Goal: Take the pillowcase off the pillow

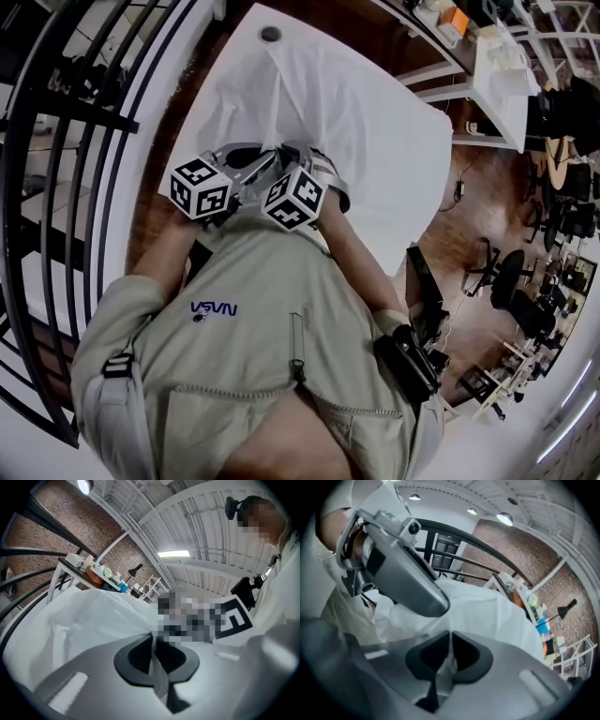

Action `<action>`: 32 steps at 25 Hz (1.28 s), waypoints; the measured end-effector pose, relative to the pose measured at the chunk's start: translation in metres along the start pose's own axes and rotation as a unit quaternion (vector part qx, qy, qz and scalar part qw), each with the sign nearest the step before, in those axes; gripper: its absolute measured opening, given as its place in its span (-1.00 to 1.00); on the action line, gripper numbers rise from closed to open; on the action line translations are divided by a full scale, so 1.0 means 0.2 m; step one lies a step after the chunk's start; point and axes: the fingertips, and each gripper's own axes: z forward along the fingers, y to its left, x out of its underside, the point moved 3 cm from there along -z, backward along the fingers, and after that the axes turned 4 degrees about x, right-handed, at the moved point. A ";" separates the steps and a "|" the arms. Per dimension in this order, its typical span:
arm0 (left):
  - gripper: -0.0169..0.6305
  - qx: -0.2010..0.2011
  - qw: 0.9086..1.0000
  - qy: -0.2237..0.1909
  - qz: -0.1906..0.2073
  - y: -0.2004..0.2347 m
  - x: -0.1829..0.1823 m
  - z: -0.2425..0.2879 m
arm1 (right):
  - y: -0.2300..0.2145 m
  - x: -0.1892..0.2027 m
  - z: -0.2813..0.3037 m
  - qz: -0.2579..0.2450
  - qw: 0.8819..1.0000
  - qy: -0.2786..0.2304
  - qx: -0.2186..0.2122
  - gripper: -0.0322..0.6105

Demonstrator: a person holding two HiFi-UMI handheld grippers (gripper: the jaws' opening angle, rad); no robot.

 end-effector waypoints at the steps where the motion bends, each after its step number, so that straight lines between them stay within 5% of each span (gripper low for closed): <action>1: -0.92 -0.011 1.000 -0.001 -0.002 0.02 0.00 -0.02 | -0.02 -0.01 -0.01 0.014 1.000 -0.010 0.013 -0.85; 5: -0.92 -0.060 0.998 0.017 -0.008 0.11 0.07 -0.09 | -0.16 -0.05 -0.14 0.100 0.992 -0.068 0.046 -0.87; 9: -0.92 -0.054 0.998 0.017 0.011 0.08 0.05 -0.09 | -0.29 -0.10 -0.31 0.185 0.972 -0.136 0.055 -0.87; 13: -0.92 -0.043 0.996 0.040 0.071 0.04 0.03 -0.06 | -0.44 -0.05 -0.42 0.271 0.944 -0.172 0.077 -0.88; 16: -0.92 -0.080 0.980 0.117 0.137 0.10 0.15 -0.06 | -0.60 0.03 -0.53 0.332 0.913 -0.205 0.121 -0.88; 18: -0.92 -0.092 0.978 0.140 0.125 0.15 0.26 -0.10 | -0.72 0.06 -0.62 0.361 0.892 -0.232 0.140 -0.88; 21: -0.92 -0.109 0.981 0.120 0.108 0.16 0.26 -0.06 | -0.75 0.01 -0.67 0.347 0.893 -0.263 0.119 -0.88; 23: -0.92 -0.132 0.975 0.125 0.125 0.20 0.24 0.02 | -0.69 -0.05 -0.65 0.346 0.893 -0.279 0.077 -0.88; 27: -0.86 -0.151 0.981 0.090 0.081 0.27 0.20 -0.02 | -0.49 -0.09 -0.51 0.353 0.896 -0.269 -0.010 -0.87; 32: -0.58 -0.154 0.987 0.020 0.047 0.25 0.05 -0.23 | -0.43 -0.07 -0.44 0.361 0.894 -0.263 -0.022 -0.87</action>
